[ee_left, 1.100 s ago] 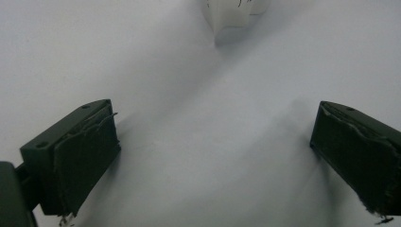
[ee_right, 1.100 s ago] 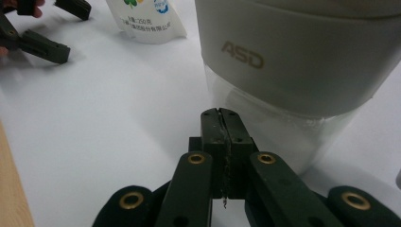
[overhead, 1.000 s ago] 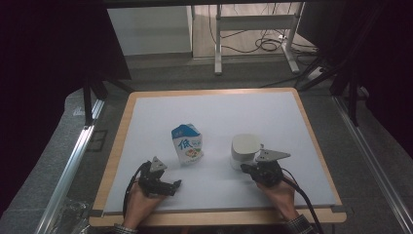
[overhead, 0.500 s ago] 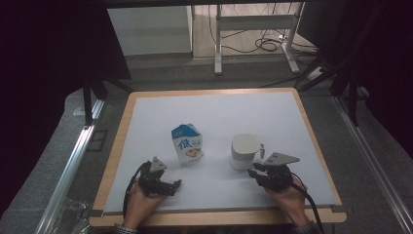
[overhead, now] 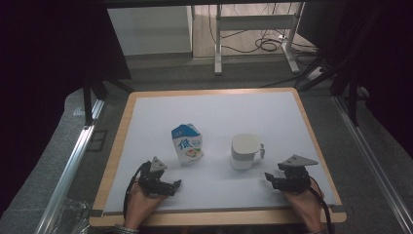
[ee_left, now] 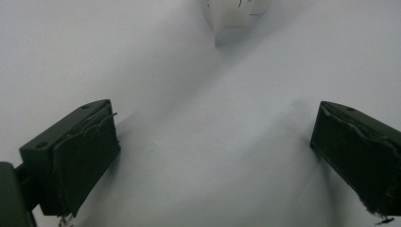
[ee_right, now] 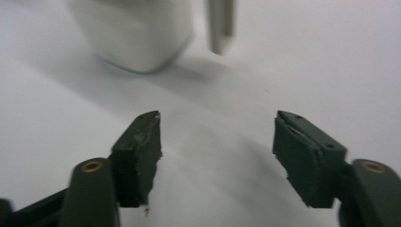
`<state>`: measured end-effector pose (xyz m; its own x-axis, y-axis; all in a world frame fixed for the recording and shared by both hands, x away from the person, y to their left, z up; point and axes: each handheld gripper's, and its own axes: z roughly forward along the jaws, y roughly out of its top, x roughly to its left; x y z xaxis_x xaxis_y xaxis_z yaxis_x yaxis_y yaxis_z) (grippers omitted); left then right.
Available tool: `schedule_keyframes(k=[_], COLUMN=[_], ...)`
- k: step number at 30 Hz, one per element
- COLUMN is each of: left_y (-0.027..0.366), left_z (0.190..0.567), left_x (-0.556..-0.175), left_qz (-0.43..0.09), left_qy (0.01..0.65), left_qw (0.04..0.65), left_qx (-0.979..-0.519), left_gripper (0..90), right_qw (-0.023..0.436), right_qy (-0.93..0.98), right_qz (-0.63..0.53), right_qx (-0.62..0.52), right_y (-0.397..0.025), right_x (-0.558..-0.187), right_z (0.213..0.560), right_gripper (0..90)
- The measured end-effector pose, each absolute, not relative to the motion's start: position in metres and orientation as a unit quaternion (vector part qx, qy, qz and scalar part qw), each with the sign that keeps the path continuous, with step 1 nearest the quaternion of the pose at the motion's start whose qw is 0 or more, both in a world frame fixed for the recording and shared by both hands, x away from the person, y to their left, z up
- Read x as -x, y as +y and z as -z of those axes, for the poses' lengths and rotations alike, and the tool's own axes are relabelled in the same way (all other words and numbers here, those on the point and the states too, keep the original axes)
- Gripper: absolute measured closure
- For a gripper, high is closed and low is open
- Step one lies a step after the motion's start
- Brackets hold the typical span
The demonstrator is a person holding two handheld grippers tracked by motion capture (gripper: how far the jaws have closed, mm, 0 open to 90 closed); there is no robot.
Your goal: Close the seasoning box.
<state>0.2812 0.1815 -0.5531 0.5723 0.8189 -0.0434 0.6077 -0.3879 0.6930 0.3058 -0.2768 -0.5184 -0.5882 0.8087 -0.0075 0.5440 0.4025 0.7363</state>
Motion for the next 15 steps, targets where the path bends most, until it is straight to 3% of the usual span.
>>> schedule_keyframes(k=[8, 15], left_y=[0.181, 0.181], left_z=[0.553, 0.554], left_x=[-0.281, -0.281], left_qz=[-0.155, -0.155], left_qy=[0.438, 0.439], left_qw=[0.343, 0.344], left_qx=[-0.816, -0.816], left_gripper=[0.8, 0.8], right_qw=[0.217, 0.221], right_qy=[0.802, 0.799], right_qz=[-0.343, -0.349], right_qx=[-0.439, -0.437], right_y=[-0.292, -0.292], right_x=[-0.311, -0.309], right_z=[0.53, 0.533], right_gripper=[21.2, 20.9])
